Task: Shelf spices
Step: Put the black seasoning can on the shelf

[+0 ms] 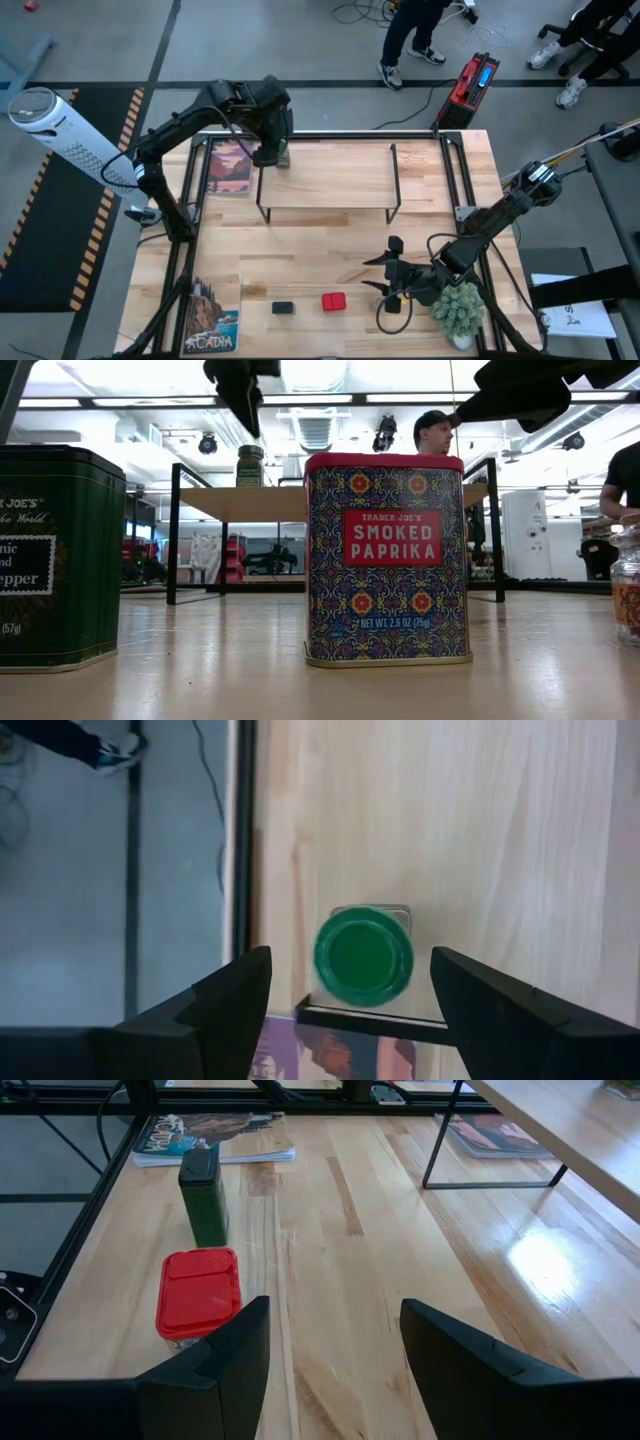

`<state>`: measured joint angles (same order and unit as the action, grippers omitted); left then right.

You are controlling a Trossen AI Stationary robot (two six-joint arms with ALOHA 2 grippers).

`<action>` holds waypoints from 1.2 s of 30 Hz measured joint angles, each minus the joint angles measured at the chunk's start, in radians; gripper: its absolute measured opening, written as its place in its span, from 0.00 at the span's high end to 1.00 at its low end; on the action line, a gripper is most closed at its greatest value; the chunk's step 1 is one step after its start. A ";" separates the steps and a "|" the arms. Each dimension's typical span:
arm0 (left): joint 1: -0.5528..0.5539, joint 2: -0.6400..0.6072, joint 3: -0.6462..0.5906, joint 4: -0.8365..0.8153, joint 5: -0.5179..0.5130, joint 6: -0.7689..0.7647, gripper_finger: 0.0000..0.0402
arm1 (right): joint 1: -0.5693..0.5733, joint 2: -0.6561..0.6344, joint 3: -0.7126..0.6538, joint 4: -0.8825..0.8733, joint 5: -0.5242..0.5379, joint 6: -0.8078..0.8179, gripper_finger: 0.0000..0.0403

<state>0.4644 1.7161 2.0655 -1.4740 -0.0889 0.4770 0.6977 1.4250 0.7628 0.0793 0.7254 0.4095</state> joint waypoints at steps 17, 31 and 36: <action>-0.325 -0.019 0.043 -0.098 0.074 -0.264 0.42 | 0.001 0.000 0.000 0.000 -0.004 0.012 0.50; -0.759 -0.023 -0.185 0.077 0.072 -0.596 0.46 | 0.002 0.000 0.000 -0.001 -0.019 0.024 0.50; -0.876 -0.023 -0.281 0.116 0.072 -0.749 0.46 | 0.002 0.000 0.000 -0.001 -0.019 0.026 0.50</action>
<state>-0.4119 1.6936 1.7849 -1.3581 -0.0166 -0.2719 0.6998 1.4250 0.7628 0.0788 0.7067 0.4352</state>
